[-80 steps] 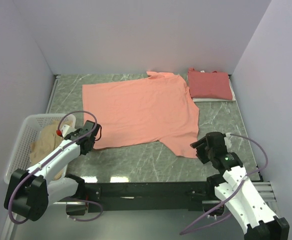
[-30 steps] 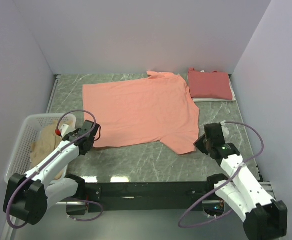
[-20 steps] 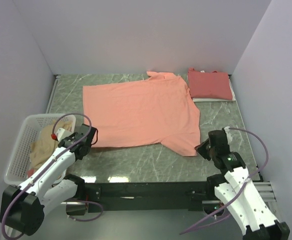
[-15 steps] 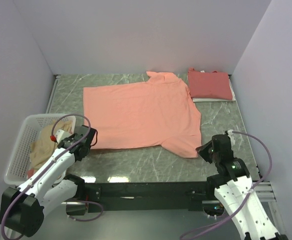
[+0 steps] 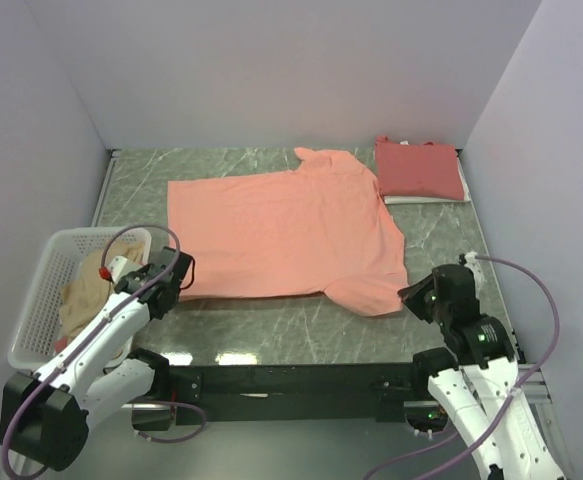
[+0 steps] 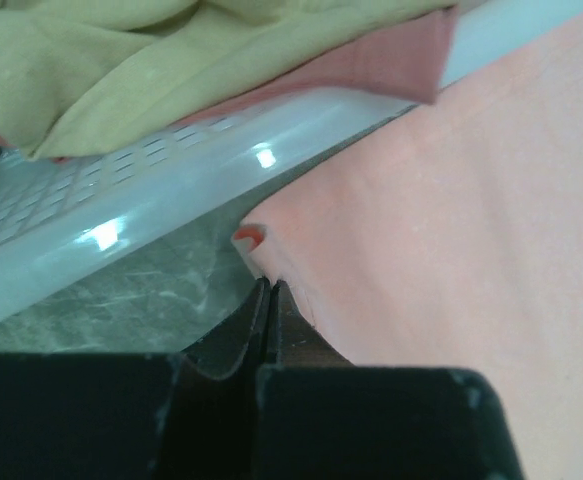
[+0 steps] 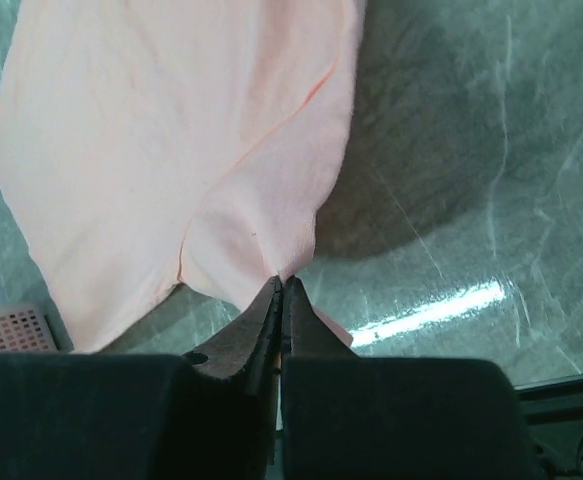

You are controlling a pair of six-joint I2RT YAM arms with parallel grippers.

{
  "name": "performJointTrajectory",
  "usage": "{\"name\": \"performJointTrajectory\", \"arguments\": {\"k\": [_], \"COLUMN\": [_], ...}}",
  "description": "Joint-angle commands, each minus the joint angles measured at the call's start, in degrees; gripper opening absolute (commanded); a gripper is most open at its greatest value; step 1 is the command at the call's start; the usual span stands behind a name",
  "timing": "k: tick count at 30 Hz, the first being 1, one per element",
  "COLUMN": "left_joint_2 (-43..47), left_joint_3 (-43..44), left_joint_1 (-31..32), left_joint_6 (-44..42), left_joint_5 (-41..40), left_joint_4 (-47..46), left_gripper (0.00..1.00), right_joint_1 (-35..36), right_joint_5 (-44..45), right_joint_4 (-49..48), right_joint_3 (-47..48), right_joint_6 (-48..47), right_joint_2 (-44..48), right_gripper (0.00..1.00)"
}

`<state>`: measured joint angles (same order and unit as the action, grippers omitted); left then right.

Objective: Fold and stack the t-shirts
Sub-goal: Fold the tshirt

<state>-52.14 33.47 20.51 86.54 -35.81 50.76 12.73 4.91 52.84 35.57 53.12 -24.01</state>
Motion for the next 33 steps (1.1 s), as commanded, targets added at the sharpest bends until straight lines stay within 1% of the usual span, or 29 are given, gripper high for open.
{"name": "performJointTrajectory", "arguments": {"k": [1,2,5,6,8,11,15,18,23,27,33], "left_joint_2": [-3.31,-4.54,-9.72,-12.35,-14.82,-19.13,-23.96,-27.04,-31.43,-34.08,-35.66], "left_joint_3": [4.14,5.62,9.4,10.37,13.09,16.0,18.55,20.4,22.86,24.18,24.89], "left_joint_1": [0.23,0.23,0.14,0.14,-0.38,-1.88,-4.42,-6.36,-8.56,-9.61,-10.84], "left_joint_6": [-1.64,-1.73,-2.87,-3.22,-3.66,-5.33,-8.13,-9.63,-11.3,-11.92,-12.71], "left_joint_5": [-2.42,-2.51,-2.95,-3.21,-3.65,-2.86,-1.54,-0.75,0.56,1.18,1.8], "left_joint_4": [-2.77,-3.3,-4.79,-5.06,-6.02,-7.61,-10.15,-11.39,-12.79,-13.41,-14.55], "left_gripper": [0.01,0.01,0.01,0.01,0.01,0.01,0.01,0.01,0.01,0.01,0.01], "right_joint_1": [-0.34,-0.25,-0.16,-0.16,-0.34,-0.25,-0.25,-0.25,-0.69,-2.0,-4.91], "right_joint_5": [-0.24,-2.08,-3.67,-3.85,-3.85,-3.59,-4.64,-4.73,-4.73,-6.05,-8.16], "right_joint_4": [-5.45,-7.21,-14.23,-17.91,-21.96,-26.01,-28.92,-29.98,-30.51,-31.13,-33.15], "right_joint_3": [3.71,4.15,6.26,6.7,9.07,12.58,16.89,21.01,25.59,28.23,27.45], "right_joint_6": [-4.76,-5.48,-8.03,-8.56,-10.05,-11.37,-12.87,-13.48,-14.01,-14.01,-13.75], "right_joint_2": [-7.85,-10.07,-18.42,-22.01,-26.16,-33.8,-44.51,-49.79,-56.13,-59.13,-60.63], "right_gripper": [0.0,0.0,0.0,0.0,0.0,0.0,0.0,0.0,0.0,0.0,0.0]}}
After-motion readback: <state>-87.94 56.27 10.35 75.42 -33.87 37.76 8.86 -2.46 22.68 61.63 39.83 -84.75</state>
